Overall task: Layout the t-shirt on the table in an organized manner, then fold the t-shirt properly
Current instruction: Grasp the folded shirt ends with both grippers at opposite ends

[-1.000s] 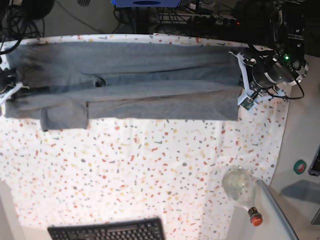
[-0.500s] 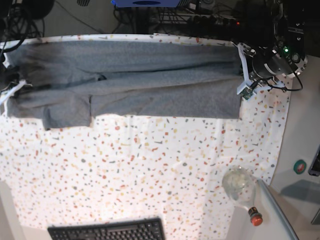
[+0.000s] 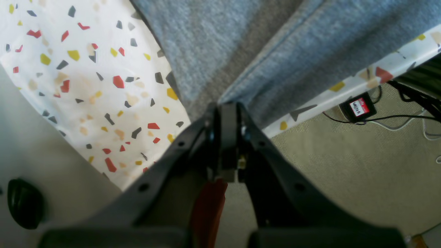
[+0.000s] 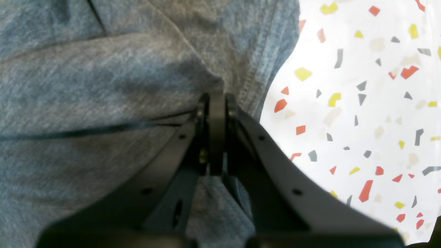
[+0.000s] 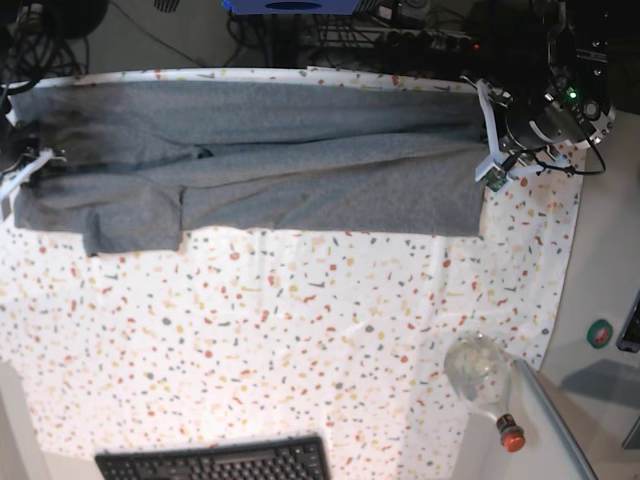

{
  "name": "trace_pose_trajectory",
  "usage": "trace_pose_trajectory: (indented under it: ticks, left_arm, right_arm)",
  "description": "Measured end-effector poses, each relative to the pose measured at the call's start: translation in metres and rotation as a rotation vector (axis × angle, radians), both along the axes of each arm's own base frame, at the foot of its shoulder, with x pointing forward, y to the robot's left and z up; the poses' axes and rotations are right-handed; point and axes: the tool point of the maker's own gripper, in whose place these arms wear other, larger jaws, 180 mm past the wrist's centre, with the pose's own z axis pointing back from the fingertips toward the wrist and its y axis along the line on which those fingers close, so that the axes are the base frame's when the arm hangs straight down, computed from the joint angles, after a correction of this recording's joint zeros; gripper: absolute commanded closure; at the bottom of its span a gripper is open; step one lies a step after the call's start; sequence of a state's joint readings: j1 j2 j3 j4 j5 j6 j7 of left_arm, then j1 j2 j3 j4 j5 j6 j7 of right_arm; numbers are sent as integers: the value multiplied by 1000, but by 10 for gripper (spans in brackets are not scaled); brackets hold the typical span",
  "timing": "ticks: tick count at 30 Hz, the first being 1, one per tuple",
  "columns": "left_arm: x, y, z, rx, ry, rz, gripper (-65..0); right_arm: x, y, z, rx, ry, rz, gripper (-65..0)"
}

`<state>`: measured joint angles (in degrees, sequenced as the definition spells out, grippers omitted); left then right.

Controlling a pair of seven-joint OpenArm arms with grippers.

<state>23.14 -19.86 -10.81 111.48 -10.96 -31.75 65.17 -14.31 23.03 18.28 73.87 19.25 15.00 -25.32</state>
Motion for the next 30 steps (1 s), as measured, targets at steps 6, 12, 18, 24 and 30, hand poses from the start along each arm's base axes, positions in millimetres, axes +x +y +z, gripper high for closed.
trace_pose_trajectory:
  ticks: [6, 12, 18, 24, 30]
  left_arm:
    - [1, 1, 0, 3, -2, 1, 0]
    - [-2, 4, -1, 15, 6, 4, -257]
    - [3, 19, 6, 17, -24, 63, -397]
    - [21, 100, 48, 77, -195, 372, -364]
    - [0, 148, 50, 62, -234, 636, 0]
  right_arm:
    - [0, 0, 0, 1, 0, 0, 0]
    - [-14, -1, -6, 45, 40, -93, -222]
    - [-21, -16, 18, 44, -27, -212, -339]
    - [9, 3, 73, 11, -200, -160, -344]
    - [68, 54, 66, 70, -156, 14, -347]
